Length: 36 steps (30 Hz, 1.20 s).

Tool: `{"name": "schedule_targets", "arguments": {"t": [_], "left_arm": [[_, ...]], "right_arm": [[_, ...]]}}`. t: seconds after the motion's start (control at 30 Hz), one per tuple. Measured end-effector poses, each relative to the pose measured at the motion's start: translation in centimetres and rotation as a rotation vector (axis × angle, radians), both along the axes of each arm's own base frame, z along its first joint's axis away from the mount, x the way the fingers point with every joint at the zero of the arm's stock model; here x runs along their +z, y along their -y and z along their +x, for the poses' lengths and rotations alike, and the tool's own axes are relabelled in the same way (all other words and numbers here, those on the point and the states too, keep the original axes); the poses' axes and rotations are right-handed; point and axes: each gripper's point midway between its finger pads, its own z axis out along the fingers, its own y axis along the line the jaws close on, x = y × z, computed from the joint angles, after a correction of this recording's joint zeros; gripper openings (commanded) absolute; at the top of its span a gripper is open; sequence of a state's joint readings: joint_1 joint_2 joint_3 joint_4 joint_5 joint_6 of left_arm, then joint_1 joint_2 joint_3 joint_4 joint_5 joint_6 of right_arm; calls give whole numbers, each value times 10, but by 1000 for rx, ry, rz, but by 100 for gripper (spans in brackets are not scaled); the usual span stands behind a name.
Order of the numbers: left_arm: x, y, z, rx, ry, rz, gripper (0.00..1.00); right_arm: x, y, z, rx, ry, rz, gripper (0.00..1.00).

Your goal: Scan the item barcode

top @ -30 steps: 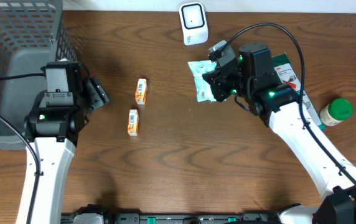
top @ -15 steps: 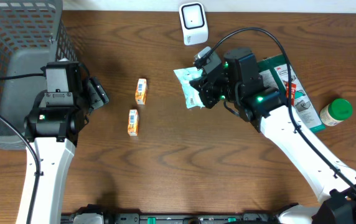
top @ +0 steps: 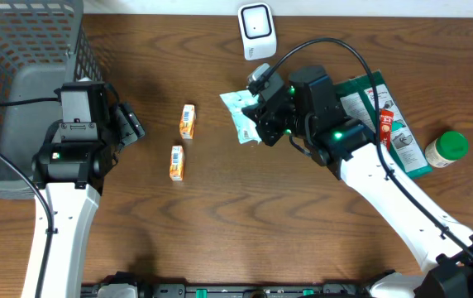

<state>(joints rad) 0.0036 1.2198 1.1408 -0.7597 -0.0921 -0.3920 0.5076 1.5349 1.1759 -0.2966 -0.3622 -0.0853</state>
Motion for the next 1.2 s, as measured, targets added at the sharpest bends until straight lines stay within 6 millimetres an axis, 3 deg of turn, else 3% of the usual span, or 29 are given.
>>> {"name": "schedule_targets", "arguments": {"t": [0.4,0.73,0.83,1.2], "left_arm": [[0,0,0,0,0,0,82],[0,0,0,0,0,0,82],[0,0,0,0,0,0,82],[0,0,0,0,-1,0,82]], "right_arm": [[-4,1,-3,-1,-18,-11,1],[1,21,21,-76,124,-154,1],[29,22,33,-70,231,-186,1],[190,27,88,-132,636,-323,1]]}}
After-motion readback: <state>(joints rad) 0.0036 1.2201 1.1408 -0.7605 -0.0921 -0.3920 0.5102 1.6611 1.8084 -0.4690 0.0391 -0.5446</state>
